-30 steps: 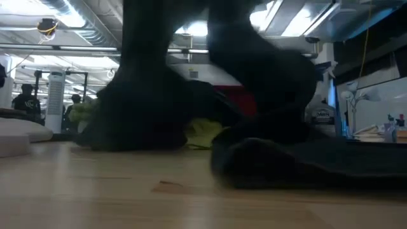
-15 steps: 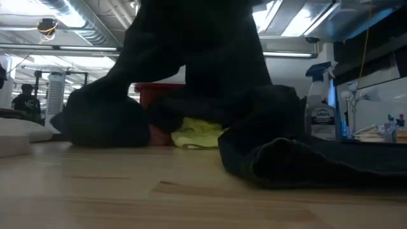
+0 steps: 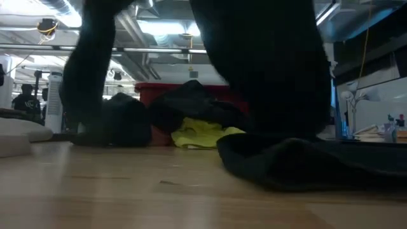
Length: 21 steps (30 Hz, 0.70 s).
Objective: Fold laundry
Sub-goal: Fold the black jean
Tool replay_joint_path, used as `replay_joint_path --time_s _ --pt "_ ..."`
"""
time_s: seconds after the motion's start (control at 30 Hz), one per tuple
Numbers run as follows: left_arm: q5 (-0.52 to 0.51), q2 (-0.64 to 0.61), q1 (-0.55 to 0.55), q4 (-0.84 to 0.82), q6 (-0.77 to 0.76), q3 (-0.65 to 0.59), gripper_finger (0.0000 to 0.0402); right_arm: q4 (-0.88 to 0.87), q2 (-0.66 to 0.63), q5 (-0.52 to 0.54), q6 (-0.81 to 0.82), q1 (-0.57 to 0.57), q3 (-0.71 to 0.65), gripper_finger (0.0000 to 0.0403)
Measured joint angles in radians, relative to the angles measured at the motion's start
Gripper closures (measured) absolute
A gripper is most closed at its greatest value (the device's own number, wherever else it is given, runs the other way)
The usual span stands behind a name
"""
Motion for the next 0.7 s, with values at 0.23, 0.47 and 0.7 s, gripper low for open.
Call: replay_joint_path --time_s 0.23,0.47,0.7 --pt "0.274 0.090 -0.019 0.469 -0.056 -0.002 0.0401 0.400 0.008 -0.012 0.144 0.063 -0.003 0.0403" --pt "0.424 0.250 -0.153 0.712 -0.247 -0.002 0.0401 0.553 0.036 -0.189 0.419 0.223 -0.003 0.0403" --pt "0.464 0.377 -0.381 0.933 -0.114 -0.003 0.0401 0.627 0.043 -0.303 0.451 0.458 -0.003 0.0403"
